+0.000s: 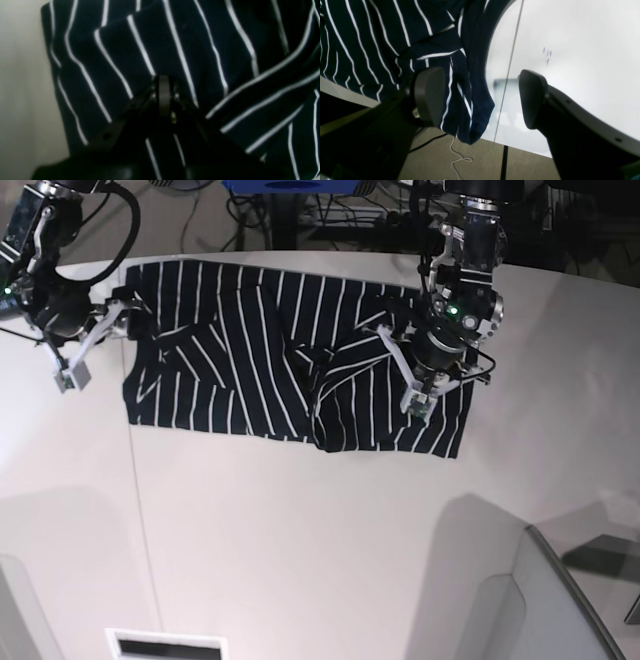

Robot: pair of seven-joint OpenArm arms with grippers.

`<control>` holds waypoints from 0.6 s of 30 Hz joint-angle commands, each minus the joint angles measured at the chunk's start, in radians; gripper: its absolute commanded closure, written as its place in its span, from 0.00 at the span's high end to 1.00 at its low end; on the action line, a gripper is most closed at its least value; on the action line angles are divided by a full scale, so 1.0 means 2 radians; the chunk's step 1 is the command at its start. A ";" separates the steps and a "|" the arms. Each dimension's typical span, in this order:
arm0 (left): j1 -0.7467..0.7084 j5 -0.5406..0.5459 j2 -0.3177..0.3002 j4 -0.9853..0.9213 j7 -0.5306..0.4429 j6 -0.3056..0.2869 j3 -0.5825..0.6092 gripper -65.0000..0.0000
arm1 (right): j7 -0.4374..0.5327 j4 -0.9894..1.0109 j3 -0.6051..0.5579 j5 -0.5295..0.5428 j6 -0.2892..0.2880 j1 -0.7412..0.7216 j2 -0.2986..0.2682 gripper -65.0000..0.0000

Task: Layout the t-shirt on the table in an organized manner, then fold the t-shirt properly
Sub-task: 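Fold the held strip end inward with the left gripper toward the middle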

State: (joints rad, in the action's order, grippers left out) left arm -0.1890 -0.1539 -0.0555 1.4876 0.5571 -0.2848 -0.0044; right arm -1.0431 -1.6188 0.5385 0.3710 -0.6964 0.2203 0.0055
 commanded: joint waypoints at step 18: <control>-0.054 0.010 0.005 0.046 -0.007 -0.002 0.115 0.00 | 0.006 -0.007 0.001 0.008 -0.001 -0.004 -0.003 0.67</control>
State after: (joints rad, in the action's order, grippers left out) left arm -0.2977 -0.1467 -0.0521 1.5616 0.5579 -0.2855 0.2237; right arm -1.0431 -1.6188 0.5392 0.3710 -0.6968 0.2218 0.0055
